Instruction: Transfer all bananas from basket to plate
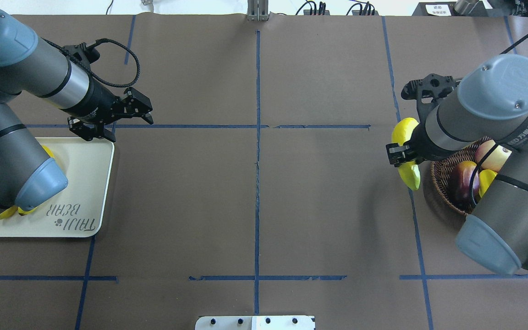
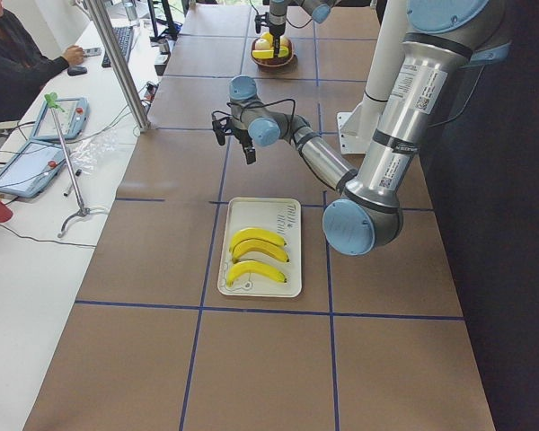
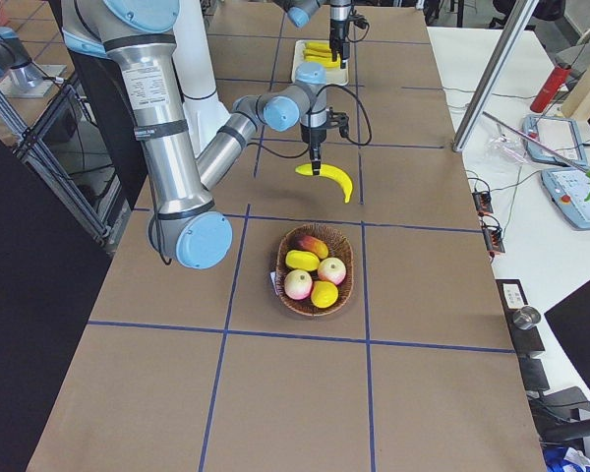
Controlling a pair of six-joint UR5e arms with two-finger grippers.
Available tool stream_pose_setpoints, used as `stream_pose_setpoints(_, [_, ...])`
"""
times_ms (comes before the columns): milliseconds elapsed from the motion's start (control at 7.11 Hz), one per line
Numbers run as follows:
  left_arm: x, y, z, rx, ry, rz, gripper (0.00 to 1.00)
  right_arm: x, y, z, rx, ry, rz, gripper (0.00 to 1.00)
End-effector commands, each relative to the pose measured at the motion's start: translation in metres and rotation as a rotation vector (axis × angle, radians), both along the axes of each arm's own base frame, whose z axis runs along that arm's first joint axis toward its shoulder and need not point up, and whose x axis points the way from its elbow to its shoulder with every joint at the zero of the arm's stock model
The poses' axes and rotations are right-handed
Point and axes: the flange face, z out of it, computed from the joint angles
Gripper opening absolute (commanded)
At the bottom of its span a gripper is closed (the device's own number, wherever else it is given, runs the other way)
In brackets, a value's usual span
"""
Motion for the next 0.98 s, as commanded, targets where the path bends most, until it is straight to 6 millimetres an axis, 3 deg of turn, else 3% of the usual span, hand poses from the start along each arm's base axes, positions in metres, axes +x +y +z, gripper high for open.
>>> stream_pose_setpoints(0, [0.004, 0.007, -0.043, 0.014, 0.163, -0.055, 1.0, -0.016, 0.011, -0.079, 0.007, -0.166, -0.023, 0.0])
stream_pose_setpoints(422, [0.005, 0.02, -0.076, -0.035, 0.383, -0.109, 1.0, -0.048, 0.056, -0.132, 0.013, -0.515, 0.026, 0.0])
stream_pose_setpoints(843, [0.011, 0.03, -0.089, -0.098, 0.524, -0.116, 1.0, -0.054, 0.071, -0.153, 0.122, -0.665, 0.053, 0.0])
